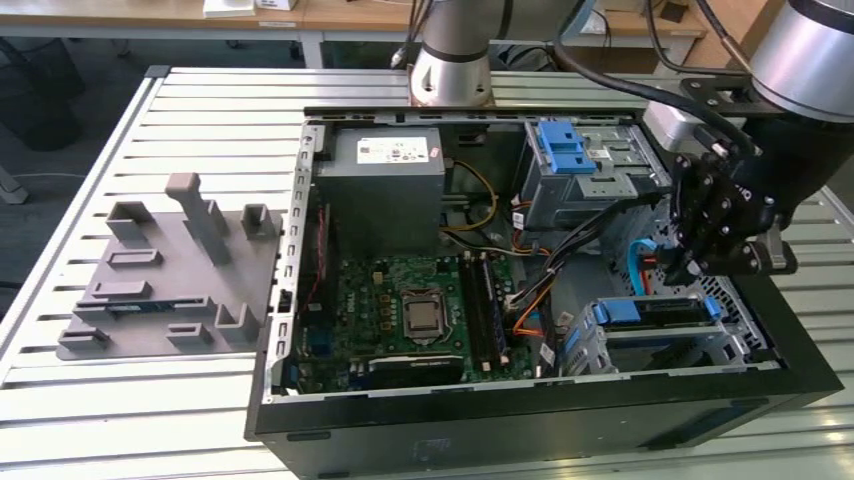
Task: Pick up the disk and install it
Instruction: 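Insert the first disk wire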
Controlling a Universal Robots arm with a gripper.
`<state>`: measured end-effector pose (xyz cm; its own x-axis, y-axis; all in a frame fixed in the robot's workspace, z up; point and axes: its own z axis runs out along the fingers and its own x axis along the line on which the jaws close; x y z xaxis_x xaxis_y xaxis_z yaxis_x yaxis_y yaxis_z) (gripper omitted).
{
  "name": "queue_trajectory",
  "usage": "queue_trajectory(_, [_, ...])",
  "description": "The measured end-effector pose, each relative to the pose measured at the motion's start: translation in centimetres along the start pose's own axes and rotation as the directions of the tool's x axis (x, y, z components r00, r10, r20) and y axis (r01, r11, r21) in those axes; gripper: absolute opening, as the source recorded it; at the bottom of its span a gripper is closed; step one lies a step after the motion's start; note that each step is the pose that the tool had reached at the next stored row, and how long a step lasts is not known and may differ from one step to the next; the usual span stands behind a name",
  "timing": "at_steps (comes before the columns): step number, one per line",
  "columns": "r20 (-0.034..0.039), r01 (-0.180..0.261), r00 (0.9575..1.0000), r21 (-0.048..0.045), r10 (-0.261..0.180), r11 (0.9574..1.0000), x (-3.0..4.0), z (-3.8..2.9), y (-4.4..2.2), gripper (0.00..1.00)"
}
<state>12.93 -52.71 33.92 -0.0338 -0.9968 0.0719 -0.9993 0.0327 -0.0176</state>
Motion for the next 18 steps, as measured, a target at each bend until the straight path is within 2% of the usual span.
queue_trajectory(6, [0.0,0.0,1.0,-0.0006,0.0,1.0,0.83,0.08,-0.03,0.16])
queue_trajectory(10, [0.0005,0.001,1.0,-0.0147,-0.001,0.9999,0.85,0.17,-0.05,0.16])
queue_trajectory(12, [0.0018,0.001,1.0,-0.0154,-0.001,0.9999,0.98,0.27,-0.05,0.16])
queue_trajectory(14, [0.0062,0.001,1.0,-0.0156,-0.001,0.9999,1.17,0.38,-0.06,0.16])
queue_trajectory(18, [0.0068,0.001,1.0,-0.0157,-0.001,0.9999,1.26,0.45,-0.06,0.16])
